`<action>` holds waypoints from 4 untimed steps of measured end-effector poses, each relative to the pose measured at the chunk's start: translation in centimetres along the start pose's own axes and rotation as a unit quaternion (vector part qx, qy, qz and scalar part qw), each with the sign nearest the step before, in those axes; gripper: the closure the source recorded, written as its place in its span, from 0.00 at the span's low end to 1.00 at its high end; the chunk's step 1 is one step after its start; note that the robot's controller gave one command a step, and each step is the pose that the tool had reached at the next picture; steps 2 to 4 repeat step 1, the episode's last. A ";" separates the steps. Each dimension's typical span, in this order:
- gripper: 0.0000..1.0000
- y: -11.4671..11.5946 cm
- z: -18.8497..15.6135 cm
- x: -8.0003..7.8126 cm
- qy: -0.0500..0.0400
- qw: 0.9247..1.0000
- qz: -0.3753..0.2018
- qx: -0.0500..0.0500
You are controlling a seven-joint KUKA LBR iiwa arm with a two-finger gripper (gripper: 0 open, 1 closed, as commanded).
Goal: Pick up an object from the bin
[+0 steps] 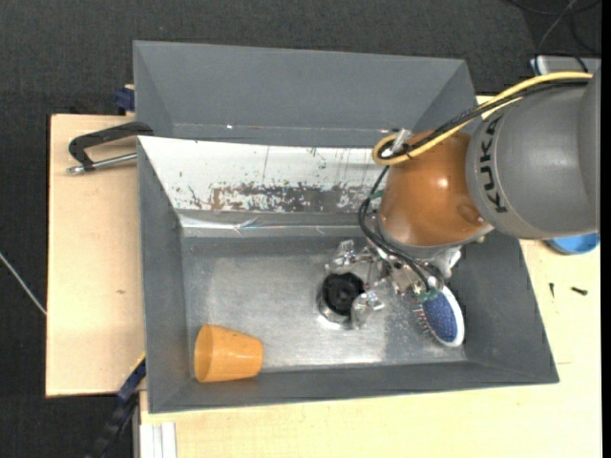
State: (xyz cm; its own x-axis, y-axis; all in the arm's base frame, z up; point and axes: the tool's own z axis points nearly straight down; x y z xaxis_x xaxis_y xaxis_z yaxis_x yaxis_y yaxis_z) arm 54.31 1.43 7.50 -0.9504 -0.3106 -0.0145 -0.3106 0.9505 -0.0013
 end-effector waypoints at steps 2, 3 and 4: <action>1.00 -0.4 -13.9 2.4 0.001 0.999 -0.040 0.001; 1.00 -0.4 -13.9 2.4 0.001 0.999 -0.040 0.001; 1.00 -0.4 -13.9 2.4 0.001 0.999 -0.040 0.001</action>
Offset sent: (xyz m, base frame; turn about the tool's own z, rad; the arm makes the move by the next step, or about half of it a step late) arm -0.0259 -0.0120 0.1335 -0.0814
